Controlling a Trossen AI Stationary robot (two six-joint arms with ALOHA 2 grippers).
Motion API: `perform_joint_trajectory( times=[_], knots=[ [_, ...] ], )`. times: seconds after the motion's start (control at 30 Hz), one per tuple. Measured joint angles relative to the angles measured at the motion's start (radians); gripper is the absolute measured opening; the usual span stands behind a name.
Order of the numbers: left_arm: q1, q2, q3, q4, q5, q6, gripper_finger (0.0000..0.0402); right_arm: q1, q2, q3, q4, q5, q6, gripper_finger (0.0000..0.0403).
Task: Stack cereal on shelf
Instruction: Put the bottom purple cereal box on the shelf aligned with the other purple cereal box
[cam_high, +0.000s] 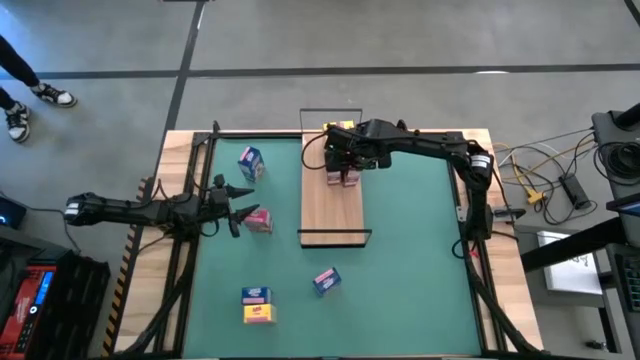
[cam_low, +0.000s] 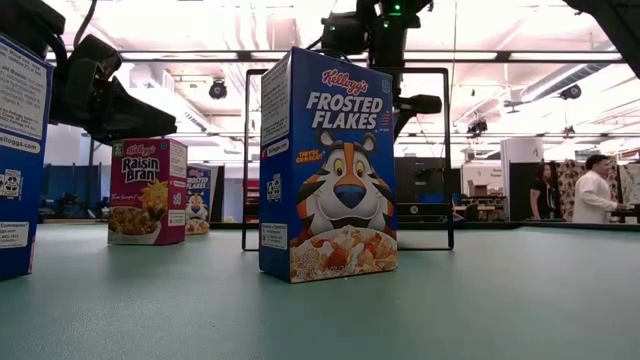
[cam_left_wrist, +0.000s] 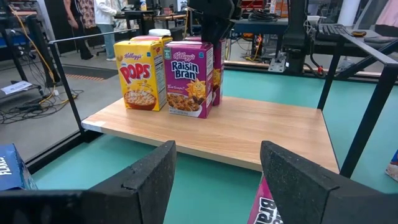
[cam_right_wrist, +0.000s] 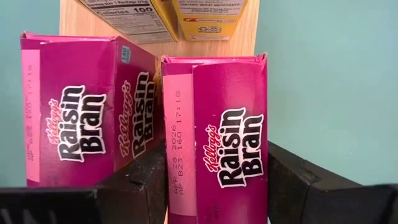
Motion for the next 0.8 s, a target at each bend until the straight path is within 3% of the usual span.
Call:
perform_joint_trajectory(
  times=[0.27,0.8],
  knots=[
    [0.0,0.0,0.0,0.0,0.0,0.0,0.0218,0.0,0.0,0.0,0.0,0.0,-0.004,0.0208],
    [0.0,0.0,0.0,0.0,0.0,0.0,0.0218,0.025,-0.046,0.0,-0.036,-0.002,-0.006,0.0346]
  ],
)
